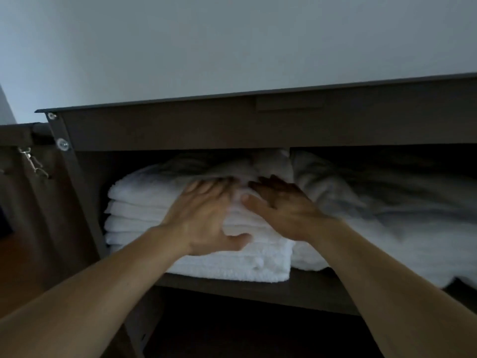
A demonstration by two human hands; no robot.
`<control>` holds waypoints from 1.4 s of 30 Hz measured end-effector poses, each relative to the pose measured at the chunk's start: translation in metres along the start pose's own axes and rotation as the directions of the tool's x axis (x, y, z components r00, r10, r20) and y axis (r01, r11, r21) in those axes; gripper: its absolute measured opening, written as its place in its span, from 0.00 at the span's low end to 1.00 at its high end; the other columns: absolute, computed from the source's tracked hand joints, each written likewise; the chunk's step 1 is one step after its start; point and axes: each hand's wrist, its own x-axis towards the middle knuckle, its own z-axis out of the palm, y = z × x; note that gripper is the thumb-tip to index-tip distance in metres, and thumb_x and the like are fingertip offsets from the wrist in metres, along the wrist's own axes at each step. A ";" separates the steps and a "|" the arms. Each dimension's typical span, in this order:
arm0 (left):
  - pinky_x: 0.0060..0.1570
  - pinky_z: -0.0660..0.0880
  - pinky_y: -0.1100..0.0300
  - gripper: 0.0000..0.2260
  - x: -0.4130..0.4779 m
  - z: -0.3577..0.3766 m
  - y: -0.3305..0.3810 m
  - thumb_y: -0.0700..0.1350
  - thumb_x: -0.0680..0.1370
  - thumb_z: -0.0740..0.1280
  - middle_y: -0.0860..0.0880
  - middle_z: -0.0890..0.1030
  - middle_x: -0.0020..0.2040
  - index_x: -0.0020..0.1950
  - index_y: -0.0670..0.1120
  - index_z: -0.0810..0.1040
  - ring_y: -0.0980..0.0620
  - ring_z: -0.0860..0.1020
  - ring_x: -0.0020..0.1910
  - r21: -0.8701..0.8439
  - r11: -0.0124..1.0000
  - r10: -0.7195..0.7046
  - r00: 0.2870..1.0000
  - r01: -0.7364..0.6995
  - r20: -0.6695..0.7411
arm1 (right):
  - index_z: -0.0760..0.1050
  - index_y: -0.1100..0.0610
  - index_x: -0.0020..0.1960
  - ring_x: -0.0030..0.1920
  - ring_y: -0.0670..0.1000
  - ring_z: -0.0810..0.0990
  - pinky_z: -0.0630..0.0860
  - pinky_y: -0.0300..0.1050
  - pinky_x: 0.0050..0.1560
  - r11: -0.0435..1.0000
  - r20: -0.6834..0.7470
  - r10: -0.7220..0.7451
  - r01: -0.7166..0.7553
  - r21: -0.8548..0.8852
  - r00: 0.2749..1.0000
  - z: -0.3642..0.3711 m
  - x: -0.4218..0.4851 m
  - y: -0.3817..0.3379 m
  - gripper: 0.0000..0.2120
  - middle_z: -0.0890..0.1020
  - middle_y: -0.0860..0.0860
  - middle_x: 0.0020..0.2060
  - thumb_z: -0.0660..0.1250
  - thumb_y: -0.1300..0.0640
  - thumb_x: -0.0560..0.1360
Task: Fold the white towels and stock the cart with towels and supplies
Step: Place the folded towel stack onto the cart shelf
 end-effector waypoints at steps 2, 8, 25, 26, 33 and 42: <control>0.70 0.62 0.46 0.53 -0.018 0.008 -0.039 0.80 0.61 0.55 0.47 0.65 0.75 0.78 0.49 0.58 0.45 0.65 0.72 0.027 0.977 -0.211 0.977 0.210 0.037 | 0.50 0.42 0.80 0.80 0.48 0.47 0.47 0.49 0.79 0.999 0.014 0.018 -0.018 -0.028 1.000 0.009 -0.001 0.004 0.37 0.51 0.44 0.80 0.43 0.28 0.75; 0.66 0.66 0.45 0.58 -0.049 0.023 -0.088 0.79 0.58 0.57 0.41 0.68 0.72 0.76 0.40 0.60 0.42 0.69 0.68 0.067 0.954 -0.301 0.927 0.293 0.223 | 0.44 0.43 0.81 0.80 0.51 0.42 0.43 0.55 0.78 0.963 0.044 0.094 -0.080 -0.258 0.995 0.008 0.005 -0.018 0.40 0.45 0.46 0.81 0.42 0.25 0.74; 0.76 0.53 0.40 0.41 -0.189 -0.196 -0.113 0.66 0.78 0.58 0.46 0.47 0.82 0.81 0.46 0.43 0.44 0.45 0.80 -0.077 0.903 -0.311 0.766 0.423 0.563 | 0.42 0.47 0.81 0.79 0.53 0.35 0.41 0.60 0.78 0.966 0.372 0.158 -0.065 -0.249 0.915 -0.086 -0.073 -0.260 0.38 0.40 0.50 0.81 0.41 0.29 0.78; 0.76 0.53 0.40 0.41 -0.205 -0.208 -0.116 0.65 0.78 0.59 0.46 0.48 0.82 0.81 0.46 0.44 0.44 0.45 0.80 -0.065 0.888 -0.338 0.742 0.455 0.579 | 0.42 0.47 0.81 0.80 0.53 0.36 0.42 0.61 0.78 0.971 0.376 0.149 -0.065 -0.228 0.914 -0.089 -0.078 -0.278 0.38 0.41 0.50 0.81 0.41 0.29 0.78; 0.74 0.55 0.38 0.40 -0.309 -0.265 -0.177 0.63 0.76 0.63 0.48 0.51 0.81 0.81 0.48 0.49 0.44 0.46 0.80 -0.004 0.778 -0.511 0.636 0.628 0.579 | 0.48 0.50 0.81 0.80 0.54 0.40 0.45 0.65 0.77 0.990 0.446 0.027 0.039 -0.138 0.894 -0.094 -0.089 -0.397 0.37 0.46 0.52 0.81 0.44 0.30 0.79; 0.75 0.53 0.38 0.39 -0.414 -0.286 -0.351 0.61 0.76 0.65 0.47 0.52 0.81 0.80 0.48 0.52 0.44 0.46 0.80 0.080 0.628 -0.693 0.510 0.774 0.510 | 0.53 0.50 0.81 0.80 0.53 0.38 0.45 0.67 0.76 0.951 0.491 -0.213 0.295 -0.095 0.844 -0.039 0.007 -0.579 0.37 0.47 0.51 0.81 0.45 0.30 0.79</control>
